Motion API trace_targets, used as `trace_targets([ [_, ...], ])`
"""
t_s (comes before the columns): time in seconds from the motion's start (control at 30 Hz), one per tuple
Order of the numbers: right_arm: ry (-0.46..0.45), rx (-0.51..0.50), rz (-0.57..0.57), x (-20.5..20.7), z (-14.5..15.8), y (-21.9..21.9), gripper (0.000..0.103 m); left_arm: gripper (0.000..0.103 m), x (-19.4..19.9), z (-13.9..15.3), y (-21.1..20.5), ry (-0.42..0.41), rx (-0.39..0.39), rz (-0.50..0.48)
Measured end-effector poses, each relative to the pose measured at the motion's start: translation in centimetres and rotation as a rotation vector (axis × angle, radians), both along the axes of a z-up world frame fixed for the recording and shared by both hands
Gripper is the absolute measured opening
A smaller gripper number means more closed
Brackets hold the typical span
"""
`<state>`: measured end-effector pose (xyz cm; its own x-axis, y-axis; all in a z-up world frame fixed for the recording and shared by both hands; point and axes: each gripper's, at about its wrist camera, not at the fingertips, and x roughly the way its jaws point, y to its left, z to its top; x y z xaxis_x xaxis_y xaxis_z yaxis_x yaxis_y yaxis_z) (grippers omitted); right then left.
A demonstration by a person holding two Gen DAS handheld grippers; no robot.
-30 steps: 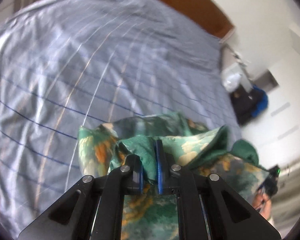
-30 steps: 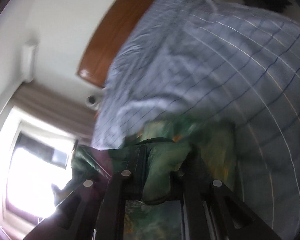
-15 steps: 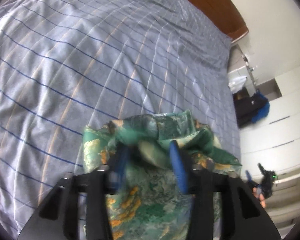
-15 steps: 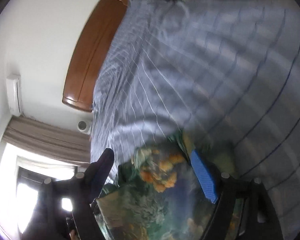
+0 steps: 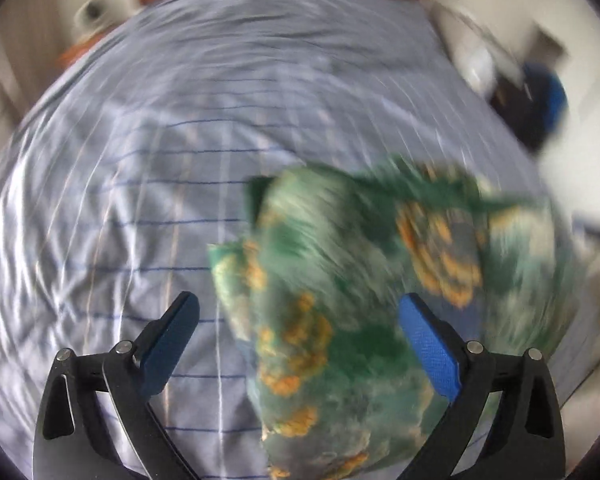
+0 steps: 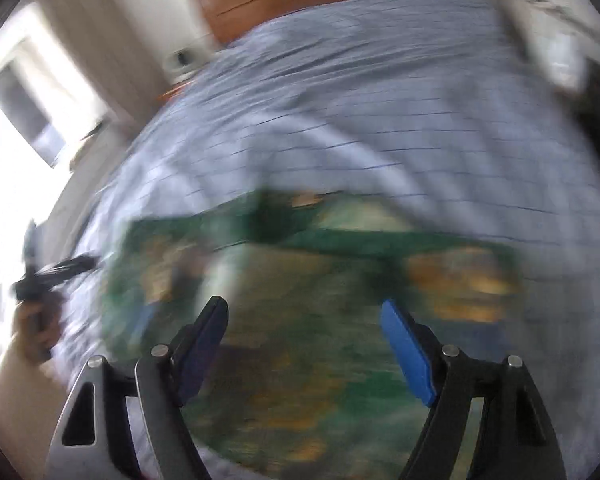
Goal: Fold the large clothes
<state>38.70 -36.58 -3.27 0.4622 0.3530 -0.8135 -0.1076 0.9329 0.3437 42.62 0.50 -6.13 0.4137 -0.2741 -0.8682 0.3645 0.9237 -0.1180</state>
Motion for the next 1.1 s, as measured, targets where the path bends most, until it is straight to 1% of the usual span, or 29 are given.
trace_targets([
  [0.07,0.000,0.002,0.068,1.0,-0.2,2.4,0.079,0.098,-0.5,-0.6,-1.8,-0.031,0.080,-0.051],
  [0.1,-0.023,-0.023,0.130,1.7,-0.4,3.7,0.079,0.091,-0.6,-0.8,-2.0,-0.029,0.087,-0.056],
  [0.13,0.011,-0.060,0.154,2.9,-1.0,5.3,0.079,0.084,-0.5,-1.2,-2.2,-0.011,0.078,-0.054],
  [0.17,0.064,-0.083,0.162,3.9,-1.9,6.0,0.079,0.082,-0.3,-1.4,-2.1,0.008,0.057,-0.048],
  [0.2,0.126,-0.120,0.147,5.0,-3.1,6.7,0.079,0.080,-0.2,-1.7,-1.8,0.022,0.026,-0.029],
  [0.23,0.172,-0.155,0.110,5.9,-4.2,7.2,0.076,0.079,-0.2,-1.8,-1.5,0.020,0.014,-0.018],
  [0.27,0.203,-0.168,0.090,6.8,-5.1,7.3,0.070,0.078,-0.2,-1.9,-1.3,0.019,0.003,-0.010],
  [0.3,0.250,-0.181,0.066,7.4,-6.1,7.3,0.043,0.075,-0.1,-1.9,-0.9,0.019,-0.010,0.000],
  [0.33,0.276,-0.201,0.036,7.9,-7.1,7.2,0.016,0.072,-0.1,-1.9,-0.4,0.023,-0.025,0.014],
  [0.37,0.279,-0.206,0.033,7.8,-7.5,7.2,0.015,0.072,-0.1,-1.7,0.2,0.027,-0.048,0.030],
  [0.43,0.256,-0.229,0.042,7.8,-7.6,7.5,0.011,0.072,-0.2,-1.0,1.1,0.023,-0.094,0.057],
  [0.5,0.200,-0.229,0.025,7.6,-6.4,7.3,0.010,0.074,-0.1,0.3,2.0,0.005,-0.150,0.073],
  [0.57,0.106,-0.207,-0.022,8.0,-4.4,6.8,0.010,0.082,0.1,1.2,2.4,-0.013,-0.177,0.078],
  [0.6,0.068,-0.187,-0.043,8.3,-3.7,6.5,0.010,0.089,0.4,1.5,2.3,-0.024,-0.180,0.073],
  [0.63,0.053,-0.170,-0.055,8.7,-3.5,6.3,0.010,0.091,0.6,1.6,1.9,-0.034,-0.163,0.060],
  [0.7,0.045,-0.159,-0.076,9.7,-4.6,6.3,0.010,0.091,1.4,0.8,0.8,-0.017,-0.111,0.040],
  [0.73,0.051,-0.156,-0.086,10.1,-5.7,6.3,0.013,0.091,2.0,-0.1,0.2,0.009,-0.085,0.028],
  [0.77,0.079,-0.158,-0.085,10.6,-7.5,6.5,0.018,0.091,2.4,-0.9,-0.2,0.030,-0.067,0.024],
  [0.8,0.123,-0.159,-0.082,10.9,-9.1,6.7,0.035,0.090,2.9,-1.9,-0.7,0.054,-0.043,0.025],
  [0.83,0.167,-0.135,-0.089,11.0,-10.8,6.5,0.048,0.090,3.2,-2.5,-1.0,0.064,-0.026,0.024],
  [0.9,0.163,-0.057,-0.104,10.7,-11.2,5.7,0.051,0.089,3.7,-3.8,-1.6,0.075,0.026,0.024],
  [0.93,0.151,-0.005,-0.111,10.4,-10.6,5.0,0.055,0.083,4.0,-4.3,-1.9,0.080,0.051,0.027],
  [0.97,0.141,0.059,-0.113,10.1,-9.7,3.9,0.056,0.080,4.2,-4.7,-2.0,0.084,0.064,0.032],
  [1.0,0.119,0.109,-0.118,9.7,-8.4,2.6,0.056,0.072,4.4,-4.9,-2.0,0.089,0.067,0.042],
  [1.03,0.078,0.139,-0.127,9.1,-6.5,0.7,0.060,0.065,4.6,-5.0,-1.8,0.090,0.062,0.053],
  [1.07,0.051,0.123,-0.143,8.6,-5.1,-0.7,0.064,0.061,4.8,-5.0,-1.6,0.087,0.056,0.070],
  [1.1,0.030,0.075,-0.172,8.0,-3.7,-2.6,0.070,0.051,5.0,-5.0,-1.5,0.085,0.058,0.082],
])
